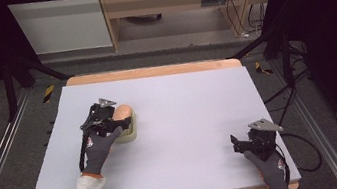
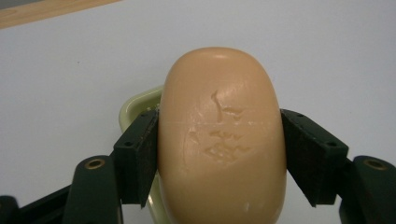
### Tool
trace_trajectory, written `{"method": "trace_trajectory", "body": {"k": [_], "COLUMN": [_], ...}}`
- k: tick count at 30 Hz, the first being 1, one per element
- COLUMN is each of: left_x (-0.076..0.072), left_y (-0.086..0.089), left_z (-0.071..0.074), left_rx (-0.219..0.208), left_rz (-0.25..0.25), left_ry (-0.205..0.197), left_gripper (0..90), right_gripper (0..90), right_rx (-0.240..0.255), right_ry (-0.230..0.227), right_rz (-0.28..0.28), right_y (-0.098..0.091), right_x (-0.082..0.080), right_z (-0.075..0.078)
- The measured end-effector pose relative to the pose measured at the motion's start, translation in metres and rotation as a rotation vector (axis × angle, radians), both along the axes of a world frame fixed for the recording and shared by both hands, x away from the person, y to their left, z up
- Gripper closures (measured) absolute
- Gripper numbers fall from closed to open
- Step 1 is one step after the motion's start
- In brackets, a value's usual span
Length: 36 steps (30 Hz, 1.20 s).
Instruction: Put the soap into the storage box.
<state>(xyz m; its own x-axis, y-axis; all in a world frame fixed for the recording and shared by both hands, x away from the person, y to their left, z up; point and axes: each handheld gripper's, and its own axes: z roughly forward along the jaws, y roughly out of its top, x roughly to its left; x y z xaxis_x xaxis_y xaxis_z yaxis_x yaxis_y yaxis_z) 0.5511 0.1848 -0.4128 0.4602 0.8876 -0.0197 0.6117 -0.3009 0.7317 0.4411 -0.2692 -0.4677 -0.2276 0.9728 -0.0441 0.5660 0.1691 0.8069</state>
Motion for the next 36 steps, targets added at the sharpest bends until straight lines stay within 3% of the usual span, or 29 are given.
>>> {"method": "trace_trajectory", "body": {"k": [36], "left_x": [0.013], "left_y": [0.001], "left_z": [-0.030], "left_rx": [0.046], "left_rz": [0.026], "left_ry": [0.059], "left_gripper": [32.0], "right_gripper": [5.8], "right_rx": [0.004], "right_ry": [0.000], "right_rz": [-0.002], "right_y": [0.000], "right_x": [0.000], "right_z": [0.000]}}
